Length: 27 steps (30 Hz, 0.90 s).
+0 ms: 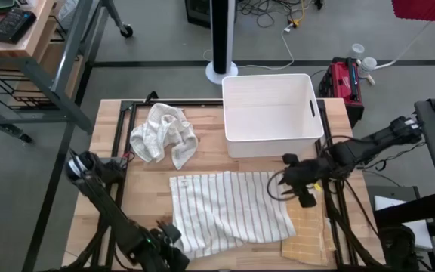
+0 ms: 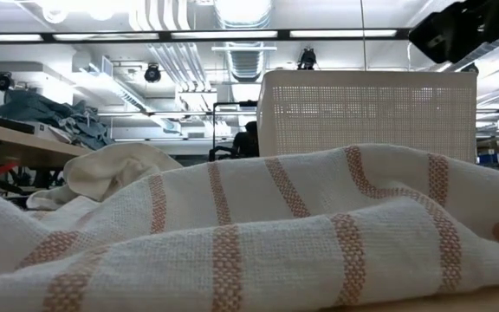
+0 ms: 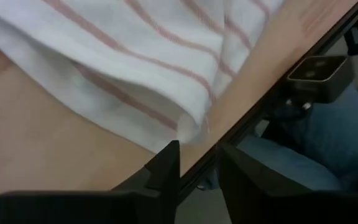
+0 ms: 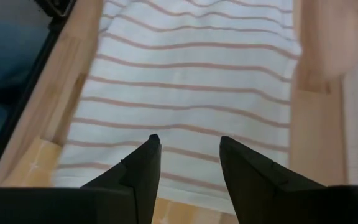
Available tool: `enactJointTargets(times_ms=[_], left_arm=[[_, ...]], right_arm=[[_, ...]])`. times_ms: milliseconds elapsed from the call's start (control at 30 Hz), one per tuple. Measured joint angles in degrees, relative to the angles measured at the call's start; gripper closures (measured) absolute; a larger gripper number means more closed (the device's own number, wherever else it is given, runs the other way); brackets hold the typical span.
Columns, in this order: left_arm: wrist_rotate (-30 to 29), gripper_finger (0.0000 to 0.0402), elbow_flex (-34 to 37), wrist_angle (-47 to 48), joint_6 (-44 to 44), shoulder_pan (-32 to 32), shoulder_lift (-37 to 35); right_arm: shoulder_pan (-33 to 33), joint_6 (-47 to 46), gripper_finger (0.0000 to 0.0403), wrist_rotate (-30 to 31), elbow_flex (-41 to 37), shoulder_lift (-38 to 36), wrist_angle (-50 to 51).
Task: Fold towel
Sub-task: Fold the white striped towel
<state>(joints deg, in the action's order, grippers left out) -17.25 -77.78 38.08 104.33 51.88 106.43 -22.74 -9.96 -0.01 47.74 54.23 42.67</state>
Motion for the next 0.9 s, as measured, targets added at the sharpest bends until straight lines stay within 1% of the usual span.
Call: enactJointTargets(times_ms=[167,267,400,467,533,567,633,700,733,833,900], left_arm=[[-0.18,0.0263,-0.19,-0.64,1.30,0.07,4.23],[-0.18,0.0248,-0.19,-0.78,2.03,-0.02,6.38],[-0.46,0.0240,-0.19,-1.88,2.90,-0.02,8.88],[-2.25,0.0244,-0.19,-2.85,2.83,-0.07,9.75],[-5.12,0.0258,-0.19,-4.41,2.72,-0.07,10.21],[-6.28,0.0272,-0.19,-4.89,2.59,-0.13,10.31],[-8.73,0.0315,-0.41,-4.93,2.53,0.12,10.31],[-12.57,0.0371,-1.57,-4.35,1.92,0.80,10.24],[-14.68,0.0385,-2.27,-3.63,1.65,1.29,10.02],[-21.02,0.0390,-5.23,1.18,3.41,3.10,9.16],[-24.12,0.0398,-8.20,7.26,6.31,4.19,8.89]], right_arm=[[-3.84,-3.41,0.0247,0.10,-0.04,2.09,-0.13],[-5.62,-5.18,0.0248,0.19,-0.02,3.63,-0.33],[-7.50,-6.03,0.0250,0.21,-0.02,6.17,-1.94],[-8.18,-6.39,0.0250,0.88,-0.02,7.39,-2.06],[-8.79,-6.55,0.0251,1.92,-0.02,8.82,-2.97],[-9.15,-6.54,0.0253,2.20,-0.02,9.33,-2.75],[-10.05,-6.79,0.0258,3.04,-0.02,10.24,-2.55],[-11.54,-7.65,0.0267,3.08,-0.21,10.76,-2.44],[-12.34,-8.44,0.0271,3.08,-0.37,10.85,-1.59],[-14.99,-10.73,0.0284,3.08,-1.35,11.22,-0.69],[-16.63,-12.75,0.0290,3.07,-2.93,11.31,-0.08]])
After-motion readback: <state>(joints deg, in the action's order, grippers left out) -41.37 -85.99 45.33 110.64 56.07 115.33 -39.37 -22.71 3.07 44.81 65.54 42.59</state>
